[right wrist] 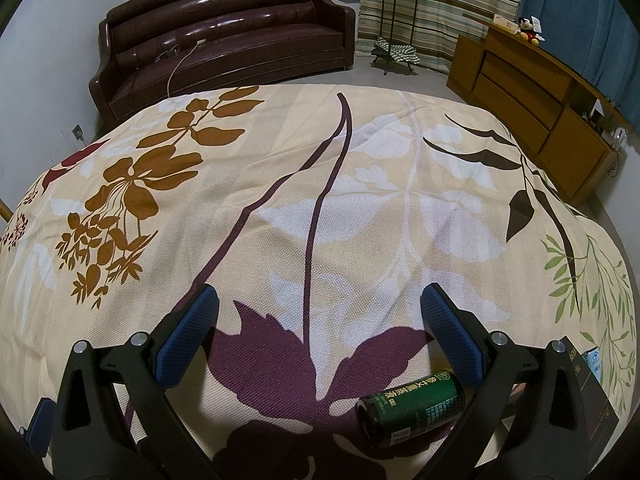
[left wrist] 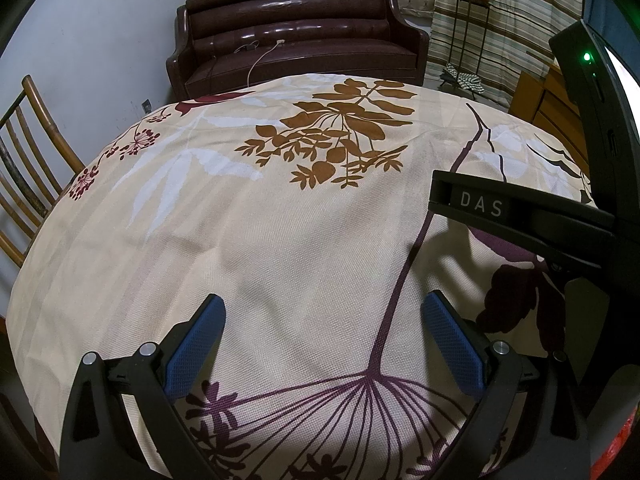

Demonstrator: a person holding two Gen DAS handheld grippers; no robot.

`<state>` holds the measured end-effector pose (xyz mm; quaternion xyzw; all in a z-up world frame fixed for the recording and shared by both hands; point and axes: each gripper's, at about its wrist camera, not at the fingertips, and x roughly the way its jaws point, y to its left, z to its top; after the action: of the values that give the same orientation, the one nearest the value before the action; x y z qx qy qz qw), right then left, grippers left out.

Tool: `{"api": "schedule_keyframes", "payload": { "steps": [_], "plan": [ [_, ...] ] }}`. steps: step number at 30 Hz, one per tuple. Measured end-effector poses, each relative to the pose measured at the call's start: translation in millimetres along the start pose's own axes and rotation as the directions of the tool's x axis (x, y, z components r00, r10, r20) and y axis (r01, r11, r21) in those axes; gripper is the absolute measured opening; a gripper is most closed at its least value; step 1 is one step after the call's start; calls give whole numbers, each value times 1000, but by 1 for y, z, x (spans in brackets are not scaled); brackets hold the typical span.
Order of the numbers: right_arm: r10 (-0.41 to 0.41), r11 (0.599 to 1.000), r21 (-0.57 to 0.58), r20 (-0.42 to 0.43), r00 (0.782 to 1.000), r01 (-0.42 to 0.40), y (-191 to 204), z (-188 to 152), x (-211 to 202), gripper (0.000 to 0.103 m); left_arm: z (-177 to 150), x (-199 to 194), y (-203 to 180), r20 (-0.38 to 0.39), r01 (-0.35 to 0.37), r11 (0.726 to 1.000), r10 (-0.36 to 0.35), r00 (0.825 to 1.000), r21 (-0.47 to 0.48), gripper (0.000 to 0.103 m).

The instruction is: Collect trash

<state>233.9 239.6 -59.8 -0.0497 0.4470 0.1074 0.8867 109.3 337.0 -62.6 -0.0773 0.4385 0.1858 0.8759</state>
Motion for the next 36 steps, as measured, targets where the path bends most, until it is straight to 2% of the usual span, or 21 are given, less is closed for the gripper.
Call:
{"api": "schedule_keyframes", "payload": {
  "steps": [29,33,36],
  "plan": [
    [-4,1000,7,-3,1000,4,1,1,1,99,-1,0,0,0,0,1000,0,1000,-1,97],
    [-4,1000,5,-75,997,5,3,7,3,99,-1,-1,1,-3,11,1000,-11,1000,12,96],
    [-4,1000,11,-98,995,5,3,10,-2,99,-2,-1,2,-8,27,999,-27,1000,31,96]
  ]
}}
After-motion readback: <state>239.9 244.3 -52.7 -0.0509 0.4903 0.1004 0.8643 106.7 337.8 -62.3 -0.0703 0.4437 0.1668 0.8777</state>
